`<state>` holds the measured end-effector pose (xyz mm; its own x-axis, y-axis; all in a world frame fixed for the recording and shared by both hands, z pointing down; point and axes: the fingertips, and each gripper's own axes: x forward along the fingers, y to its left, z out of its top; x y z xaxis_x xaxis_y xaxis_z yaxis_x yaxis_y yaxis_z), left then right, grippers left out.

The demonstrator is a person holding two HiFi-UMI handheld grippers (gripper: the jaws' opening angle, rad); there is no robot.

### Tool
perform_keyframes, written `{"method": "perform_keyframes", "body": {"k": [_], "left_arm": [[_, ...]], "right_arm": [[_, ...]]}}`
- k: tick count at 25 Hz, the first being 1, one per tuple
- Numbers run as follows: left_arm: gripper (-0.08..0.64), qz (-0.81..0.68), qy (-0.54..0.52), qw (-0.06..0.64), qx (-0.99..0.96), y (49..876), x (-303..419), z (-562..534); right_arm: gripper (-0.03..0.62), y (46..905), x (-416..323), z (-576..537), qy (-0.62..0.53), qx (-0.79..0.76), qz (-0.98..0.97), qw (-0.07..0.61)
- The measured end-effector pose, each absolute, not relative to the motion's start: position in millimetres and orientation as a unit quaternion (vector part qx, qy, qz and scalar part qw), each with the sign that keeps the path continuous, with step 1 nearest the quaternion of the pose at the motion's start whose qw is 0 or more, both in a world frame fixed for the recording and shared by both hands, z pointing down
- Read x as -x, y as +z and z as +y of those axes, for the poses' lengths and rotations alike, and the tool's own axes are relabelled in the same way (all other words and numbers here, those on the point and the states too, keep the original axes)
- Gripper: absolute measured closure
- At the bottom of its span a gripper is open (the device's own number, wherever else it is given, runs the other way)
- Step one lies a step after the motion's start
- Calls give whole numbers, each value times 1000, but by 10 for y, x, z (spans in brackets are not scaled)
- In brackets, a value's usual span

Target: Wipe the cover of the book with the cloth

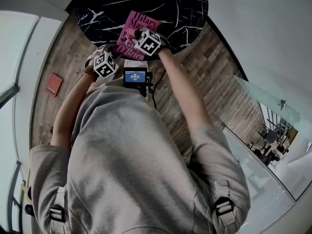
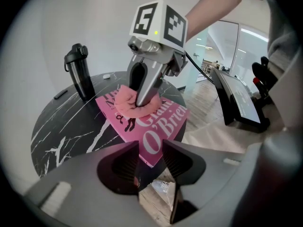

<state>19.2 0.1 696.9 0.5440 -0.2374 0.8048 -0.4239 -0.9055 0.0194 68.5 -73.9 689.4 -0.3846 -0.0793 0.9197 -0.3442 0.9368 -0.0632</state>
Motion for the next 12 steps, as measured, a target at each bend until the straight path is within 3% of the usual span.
{"method": "perform_keyframes", "body": {"k": [12], "left_arm": [[416,-184,440,105,-873,6975,-192,-3]], "right_arm": [[492,6870,-586,-462,127,-111,-828,535]]}}
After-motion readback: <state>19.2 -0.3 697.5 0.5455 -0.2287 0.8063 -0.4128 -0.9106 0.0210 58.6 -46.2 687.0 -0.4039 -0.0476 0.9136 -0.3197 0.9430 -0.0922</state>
